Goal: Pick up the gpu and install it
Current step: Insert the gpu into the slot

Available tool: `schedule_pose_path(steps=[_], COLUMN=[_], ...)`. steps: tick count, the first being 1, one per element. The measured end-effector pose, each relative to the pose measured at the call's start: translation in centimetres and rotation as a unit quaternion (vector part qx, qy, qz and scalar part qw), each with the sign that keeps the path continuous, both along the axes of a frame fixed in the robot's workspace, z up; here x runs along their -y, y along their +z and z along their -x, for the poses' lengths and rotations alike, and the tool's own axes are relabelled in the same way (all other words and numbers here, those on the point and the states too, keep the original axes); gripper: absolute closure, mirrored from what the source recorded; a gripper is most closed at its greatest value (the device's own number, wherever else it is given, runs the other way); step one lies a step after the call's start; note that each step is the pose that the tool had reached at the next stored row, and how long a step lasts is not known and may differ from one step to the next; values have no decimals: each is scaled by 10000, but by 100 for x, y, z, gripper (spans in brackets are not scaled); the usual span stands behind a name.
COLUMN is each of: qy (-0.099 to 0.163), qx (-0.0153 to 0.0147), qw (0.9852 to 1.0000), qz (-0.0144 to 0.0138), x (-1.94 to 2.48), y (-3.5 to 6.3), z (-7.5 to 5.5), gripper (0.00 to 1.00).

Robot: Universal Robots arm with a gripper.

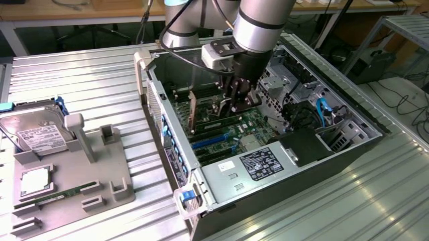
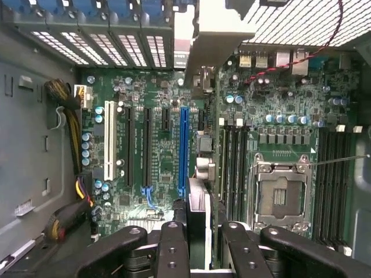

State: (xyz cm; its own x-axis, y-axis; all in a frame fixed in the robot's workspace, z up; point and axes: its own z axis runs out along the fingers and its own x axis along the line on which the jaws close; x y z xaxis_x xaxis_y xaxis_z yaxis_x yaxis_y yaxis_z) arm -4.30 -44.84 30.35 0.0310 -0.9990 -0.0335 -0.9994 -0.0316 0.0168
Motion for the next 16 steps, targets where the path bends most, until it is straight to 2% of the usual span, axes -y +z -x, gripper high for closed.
schedule_pose_path(steps=[4,8,10,13,14,16], qy=[-7,-6,-12,-173,-211,-216], qx=[0,1,2,1,2,1], qw=[10000,10000,10000,9999,9998,9998], qz=[0,0,0,1,0,1], x=[1,2,1,2,7,54], y=[-72,-136,-176,-235,-250,-257], z=[9,133,154,156,156,156], gripper=[73,73,73,73,73,73])
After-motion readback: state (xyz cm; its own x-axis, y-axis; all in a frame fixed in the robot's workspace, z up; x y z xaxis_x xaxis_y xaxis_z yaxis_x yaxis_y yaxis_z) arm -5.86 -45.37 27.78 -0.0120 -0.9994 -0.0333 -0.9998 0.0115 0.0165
